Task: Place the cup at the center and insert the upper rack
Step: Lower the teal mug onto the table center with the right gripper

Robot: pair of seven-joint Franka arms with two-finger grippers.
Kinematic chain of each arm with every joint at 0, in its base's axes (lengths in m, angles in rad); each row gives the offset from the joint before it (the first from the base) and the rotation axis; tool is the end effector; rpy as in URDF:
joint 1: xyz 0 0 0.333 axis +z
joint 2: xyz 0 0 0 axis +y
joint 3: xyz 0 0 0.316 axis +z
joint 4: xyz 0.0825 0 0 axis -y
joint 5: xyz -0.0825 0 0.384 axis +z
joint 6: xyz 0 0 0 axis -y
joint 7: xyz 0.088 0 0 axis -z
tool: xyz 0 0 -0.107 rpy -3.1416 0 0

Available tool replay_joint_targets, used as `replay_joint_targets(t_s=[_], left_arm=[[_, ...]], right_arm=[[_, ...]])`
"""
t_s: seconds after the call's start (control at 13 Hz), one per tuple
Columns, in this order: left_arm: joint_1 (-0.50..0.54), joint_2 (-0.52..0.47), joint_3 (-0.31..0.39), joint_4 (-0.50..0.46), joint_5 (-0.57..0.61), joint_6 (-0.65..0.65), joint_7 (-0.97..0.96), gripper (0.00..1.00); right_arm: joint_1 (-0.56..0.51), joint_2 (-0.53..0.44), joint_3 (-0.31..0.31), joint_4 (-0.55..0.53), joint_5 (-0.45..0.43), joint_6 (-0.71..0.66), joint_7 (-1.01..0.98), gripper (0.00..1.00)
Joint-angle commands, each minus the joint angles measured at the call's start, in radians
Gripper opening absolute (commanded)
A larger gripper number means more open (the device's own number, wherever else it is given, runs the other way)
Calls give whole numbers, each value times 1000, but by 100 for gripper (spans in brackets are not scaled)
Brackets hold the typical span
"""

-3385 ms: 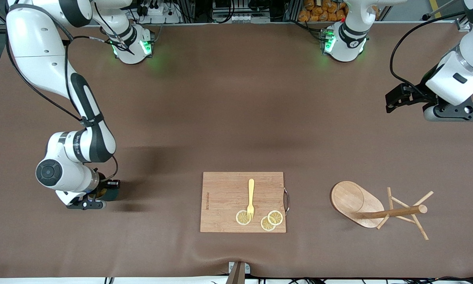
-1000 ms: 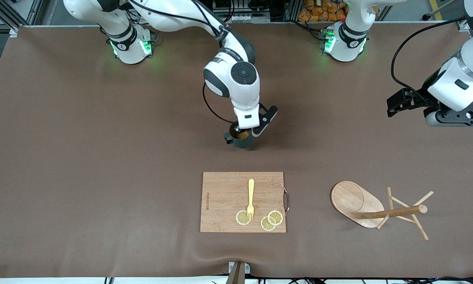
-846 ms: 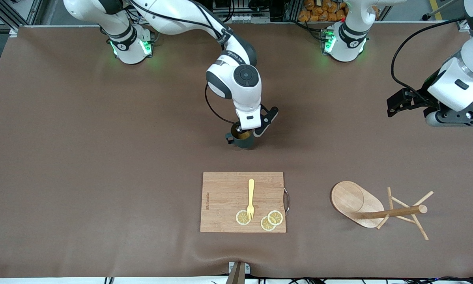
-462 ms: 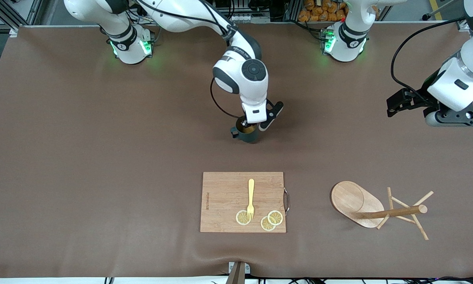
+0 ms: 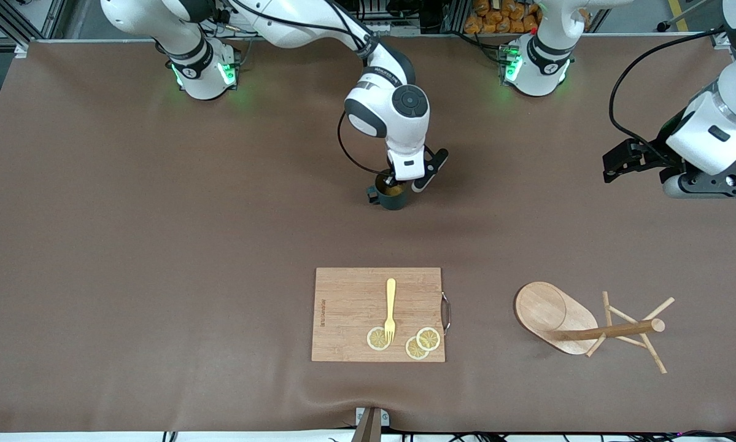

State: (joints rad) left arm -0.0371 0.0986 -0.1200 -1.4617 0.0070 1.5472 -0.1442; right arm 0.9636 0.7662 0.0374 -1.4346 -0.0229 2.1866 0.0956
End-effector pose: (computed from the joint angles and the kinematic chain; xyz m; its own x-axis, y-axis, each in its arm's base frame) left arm 0.5762 -0.0868 0.6181 0.9998 -0.0123 -0.0130 -0.0123 -0.9999 0.0030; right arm 0.3955 0.6064 0.2360 0.6148 0.7885 -0.0143 0.7885 -0.6150 -0.0061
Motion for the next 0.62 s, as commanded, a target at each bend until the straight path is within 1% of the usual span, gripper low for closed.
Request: replay_joint_targets(t_s=[0.0, 0.23, 0.31, 0.38, 0.46, 0.54], left_arm=[[23, 0, 3, 1, 5, 4, 18, 100], [23, 6, 2, 7, 5, 4, 9, 100], [22, 6, 2, 9, 4, 4, 2, 100], [20, 6, 2, 9, 4, 4, 0, 100], [17, 6, 2, 9, 5, 4, -5, 100], [16, 7, 2, 9, 5, 4, -5, 100]], right_arm=[[4, 12, -16, 25, -17, -16, 47, 0], [-6, 12, -17, 23, -18, -16, 58, 0], [-5, 12, -17, 23, -20, -16, 58, 8], [-3, 12, -17, 23, -20, -15, 58, 58], [0, 12, -19, 23, -22, -13, 58, 100], [1, 10, -19, 23, -28, -13, 58, 100]])
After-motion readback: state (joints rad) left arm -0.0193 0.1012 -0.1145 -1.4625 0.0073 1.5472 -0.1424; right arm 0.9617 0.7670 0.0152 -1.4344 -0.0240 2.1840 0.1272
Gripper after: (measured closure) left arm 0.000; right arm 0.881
